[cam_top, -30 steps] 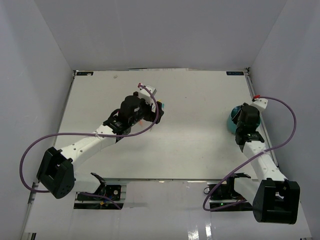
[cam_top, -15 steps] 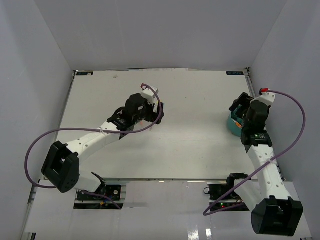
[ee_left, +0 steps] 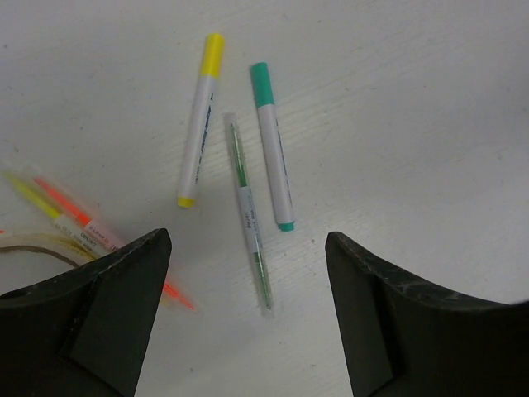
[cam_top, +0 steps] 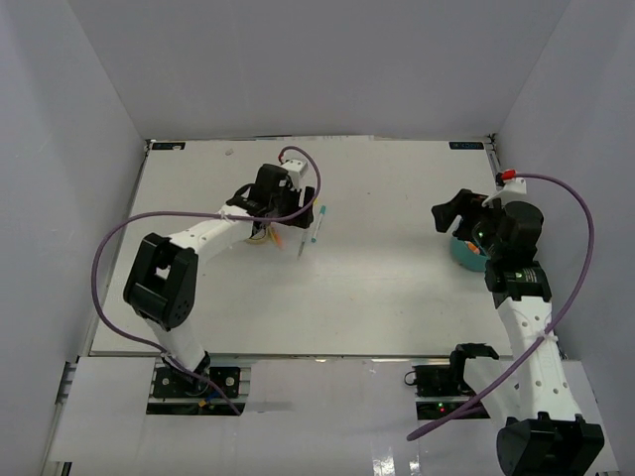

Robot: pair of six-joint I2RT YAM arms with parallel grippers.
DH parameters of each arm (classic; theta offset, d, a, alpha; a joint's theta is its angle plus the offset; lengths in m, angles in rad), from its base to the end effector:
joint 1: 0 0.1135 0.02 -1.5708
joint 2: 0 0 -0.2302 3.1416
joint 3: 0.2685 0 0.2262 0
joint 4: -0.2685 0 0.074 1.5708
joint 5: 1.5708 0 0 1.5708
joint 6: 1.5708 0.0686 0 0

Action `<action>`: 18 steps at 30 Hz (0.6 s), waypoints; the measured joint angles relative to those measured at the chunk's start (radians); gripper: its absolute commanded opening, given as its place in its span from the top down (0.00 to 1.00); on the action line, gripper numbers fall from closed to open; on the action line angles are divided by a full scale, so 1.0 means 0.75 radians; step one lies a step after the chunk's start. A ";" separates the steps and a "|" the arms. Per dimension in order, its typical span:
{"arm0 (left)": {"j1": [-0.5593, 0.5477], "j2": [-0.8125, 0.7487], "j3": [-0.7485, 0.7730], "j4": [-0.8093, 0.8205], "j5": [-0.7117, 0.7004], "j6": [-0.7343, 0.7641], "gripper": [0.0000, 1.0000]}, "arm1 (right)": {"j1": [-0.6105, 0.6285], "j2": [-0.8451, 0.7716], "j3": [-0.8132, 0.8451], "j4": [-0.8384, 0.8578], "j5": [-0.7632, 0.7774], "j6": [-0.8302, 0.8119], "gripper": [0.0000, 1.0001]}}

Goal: Sort the stationery into containers
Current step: Pick up the pen from the center of the board.

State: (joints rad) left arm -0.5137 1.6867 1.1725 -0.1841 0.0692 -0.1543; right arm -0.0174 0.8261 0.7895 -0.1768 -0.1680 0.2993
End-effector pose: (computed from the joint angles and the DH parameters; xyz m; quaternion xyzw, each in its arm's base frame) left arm 0.3244 -0.1885 0.1956 0.1763 0.8886 -0.1681 0.3887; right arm 0.2227 0.0076 0.3048 0.0703 0.7742 0.1525 0.6102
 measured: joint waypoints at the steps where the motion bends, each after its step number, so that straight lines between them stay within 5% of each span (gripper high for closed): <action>1: 0.013 0.040 0.032 -0.021 0.008 0.006 0.15 | 0.000 -0.020 -0.009 -0.015 -0.024 -0.001 0.17; 18: 0.038 0.445 0.374 -0.270 -0.071 0.081 0.36 | 0.002 -0.178 -0.124 -0.081 -0.203 -0.022 0.16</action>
State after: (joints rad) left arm -0.4854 2.0201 1.4532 -0.3866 0.0158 -0.0937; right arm -0.0158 0.6930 0.6964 -0.2375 -0.3202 0.2829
